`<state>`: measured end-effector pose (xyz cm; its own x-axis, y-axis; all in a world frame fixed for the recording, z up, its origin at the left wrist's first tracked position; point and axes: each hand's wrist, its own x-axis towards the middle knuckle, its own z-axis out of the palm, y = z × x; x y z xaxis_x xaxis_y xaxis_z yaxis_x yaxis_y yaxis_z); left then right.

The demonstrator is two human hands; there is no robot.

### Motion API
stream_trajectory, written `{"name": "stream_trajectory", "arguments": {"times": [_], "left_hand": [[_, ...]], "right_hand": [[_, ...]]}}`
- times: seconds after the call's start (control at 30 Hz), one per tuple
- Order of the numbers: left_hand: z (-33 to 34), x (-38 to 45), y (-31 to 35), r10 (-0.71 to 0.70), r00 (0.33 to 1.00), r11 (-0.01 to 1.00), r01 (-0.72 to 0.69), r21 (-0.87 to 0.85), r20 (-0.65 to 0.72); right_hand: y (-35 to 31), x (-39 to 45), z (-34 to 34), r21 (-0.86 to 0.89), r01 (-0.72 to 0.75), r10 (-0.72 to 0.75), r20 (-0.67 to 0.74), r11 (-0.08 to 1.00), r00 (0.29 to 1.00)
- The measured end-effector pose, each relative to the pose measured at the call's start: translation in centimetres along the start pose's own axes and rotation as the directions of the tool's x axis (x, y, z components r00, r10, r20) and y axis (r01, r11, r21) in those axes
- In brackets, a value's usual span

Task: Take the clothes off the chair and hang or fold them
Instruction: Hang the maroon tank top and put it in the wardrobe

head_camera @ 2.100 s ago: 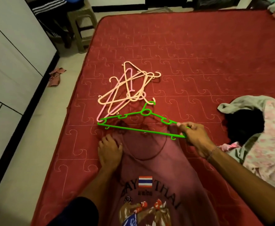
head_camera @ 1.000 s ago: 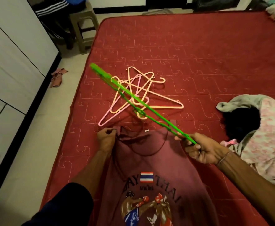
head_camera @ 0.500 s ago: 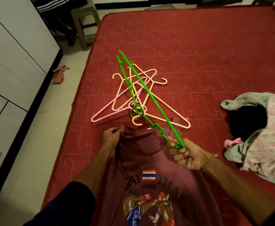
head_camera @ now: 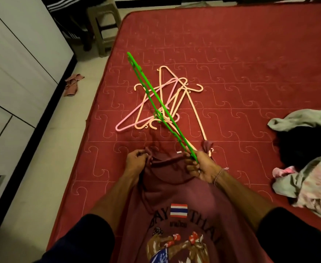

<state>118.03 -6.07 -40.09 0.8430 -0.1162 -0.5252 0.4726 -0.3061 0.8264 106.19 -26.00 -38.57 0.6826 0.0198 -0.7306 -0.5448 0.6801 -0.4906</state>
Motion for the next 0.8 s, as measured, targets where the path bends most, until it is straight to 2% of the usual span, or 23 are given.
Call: {"name": "stream_trajectory", "arguments": {"times": [0.1,0.17,0.23,0.33,0.4,0.5,0.67,0.73,0.8], "left_hand": [[0.0,0.8,0.1,-0.012,0.999,1.000,0.012,-0.004,0.030],[0.0,1.3,0.1,0.000,0.999,1.000,0.000,0.001,0.042],[-0.1,1.7,0.0,0.007,0.999,1.000,-0.007,0.006,0.049],[-0.4,2.3,-0.5,-0.004,0.999,1.000,0.004,0.009,0.047],[-0.5,2.6,-0.7,-0.010,0.998,1.000,0.011,-0.011,0.058],[-0.7,2.8,-1.0,-0.020,0.997,0.999,0.023,-0.035,0.072],[-1.0,3.3,-2.6,-0.064,0.995,0.989,0.073,-0.127,0.070],[-0.9,3.7,-2.7,-0.099,0.992,0.981,0.110,-0.162,0.073],[-1.0,4.2,-2.7,-0.145,0.986,0.970,0.158,-0.186,0.082]], "right_hand": [[-1.0,1.7,0.6,-0.045,0.053,-0.056,-0.062,0.998,0.996],[-1.7,2.5,1.6,-0.128,0.137,-0.155,-0.142,0.982,0.978],[-2.2,3.8,2.3,-0.274,0.227,-0.295,-0.244,0.935,0.924],[-3.1,5.9,2.7,-0.530,0.321,-0.518,-0.278,0.785,0.809],[-3.4,7.0,2.5,-0.682,0.306,-0.608,-0.255,0.664,0.752],[-3.5,7.6,2.0,-0.790,0.244,-0.649,-0.238,0.562,0.723],[-4.5,8.2,2.1,-0.915,-0.007,-0.648,-0.291,0.403,0.704],[-5.0,8.5,2.8,-0.926,0.007,-0.675,-0.270,0.377,0.687],[-5.2,8.9,3.6,-0.916,0.106,-0.687,-0.210,0.387,0.696]]}}
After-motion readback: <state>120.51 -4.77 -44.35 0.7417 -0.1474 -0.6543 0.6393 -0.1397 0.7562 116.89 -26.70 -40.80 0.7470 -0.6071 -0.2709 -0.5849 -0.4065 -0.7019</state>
